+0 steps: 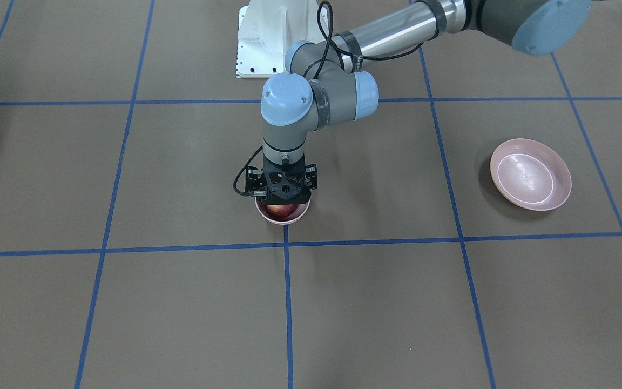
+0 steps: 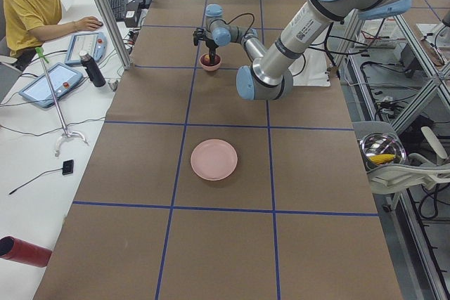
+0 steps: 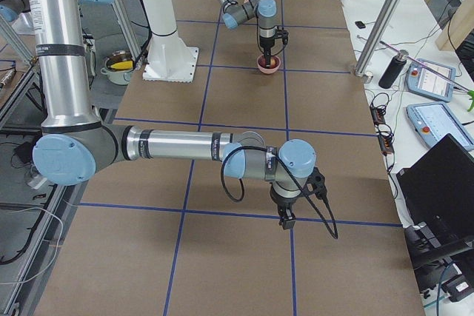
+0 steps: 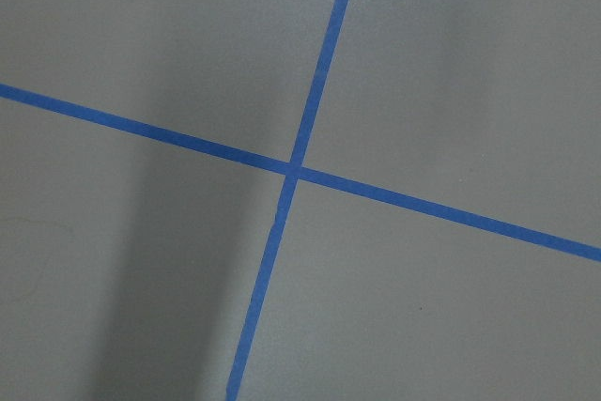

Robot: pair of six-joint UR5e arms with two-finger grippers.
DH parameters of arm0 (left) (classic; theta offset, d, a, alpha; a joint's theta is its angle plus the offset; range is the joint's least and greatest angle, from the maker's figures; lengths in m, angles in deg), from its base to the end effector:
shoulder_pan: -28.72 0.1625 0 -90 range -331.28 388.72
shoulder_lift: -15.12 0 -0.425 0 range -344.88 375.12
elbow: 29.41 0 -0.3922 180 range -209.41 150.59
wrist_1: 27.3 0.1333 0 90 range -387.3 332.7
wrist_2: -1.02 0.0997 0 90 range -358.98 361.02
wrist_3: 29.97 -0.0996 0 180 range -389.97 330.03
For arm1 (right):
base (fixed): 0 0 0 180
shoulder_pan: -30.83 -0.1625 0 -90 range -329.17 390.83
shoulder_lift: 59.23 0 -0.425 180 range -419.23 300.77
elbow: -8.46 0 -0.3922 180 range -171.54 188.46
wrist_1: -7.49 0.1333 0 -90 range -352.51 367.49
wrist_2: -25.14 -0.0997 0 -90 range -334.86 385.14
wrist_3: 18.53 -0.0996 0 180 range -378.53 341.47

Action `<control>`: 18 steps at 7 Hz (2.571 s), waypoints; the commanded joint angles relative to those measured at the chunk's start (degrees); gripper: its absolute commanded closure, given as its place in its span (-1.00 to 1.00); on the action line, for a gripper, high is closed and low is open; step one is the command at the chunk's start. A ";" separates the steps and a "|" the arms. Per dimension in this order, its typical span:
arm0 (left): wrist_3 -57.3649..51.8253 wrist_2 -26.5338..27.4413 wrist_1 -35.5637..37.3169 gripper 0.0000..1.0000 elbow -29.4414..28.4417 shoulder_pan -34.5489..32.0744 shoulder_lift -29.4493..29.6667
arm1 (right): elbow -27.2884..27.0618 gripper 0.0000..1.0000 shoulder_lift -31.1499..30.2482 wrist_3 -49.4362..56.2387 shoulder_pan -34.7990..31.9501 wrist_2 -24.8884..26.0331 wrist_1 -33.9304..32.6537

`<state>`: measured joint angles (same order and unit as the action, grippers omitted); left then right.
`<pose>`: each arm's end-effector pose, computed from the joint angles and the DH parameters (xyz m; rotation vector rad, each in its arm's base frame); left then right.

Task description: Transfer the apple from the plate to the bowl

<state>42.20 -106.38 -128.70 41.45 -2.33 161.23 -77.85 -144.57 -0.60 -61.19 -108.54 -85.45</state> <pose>0.6349 -0.5031 0.1522 0.0867 0.8802 -0.0873 0.0829 -0.5212 0.6549 0.1001 -0.7585 -0.2509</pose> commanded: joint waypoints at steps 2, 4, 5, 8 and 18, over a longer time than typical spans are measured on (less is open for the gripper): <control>-0.45 -0.80 9.41 -0.95 14.49 -3.13 -5.45 | -0.08 -1.00 0.00 0.00 0.00 0.00 -0.05; -12.68 -2.98 14.90 -0.95 29.01 -7.86 -17.38 | 0.00 -1.00 -0.09 0.00 0.00 0.18 -0.05; -21.63 -5.52 14.92 -0.95 31.16 -11.89 -22.14 | 0.09 -1.00 -0.70 0.09 0.00 0.18 0.04; -52.73 -14.04 14.31 -0.95 30.48 -28.05 -37.34 | -0.26 -1.00 -1.49 -3.84 -0.09 0.26 0.04; -85.26 -28.91 10.79 -0.96 19.12 -62.56 -55.67 | -0.87 -1.00 -2.46 -5.80 -0.18 0.09 0.21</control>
<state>-43.20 -133.44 -117.93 59.42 -64.23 105.77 -78.65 -147.03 -6.40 -61.37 -108.38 -85.24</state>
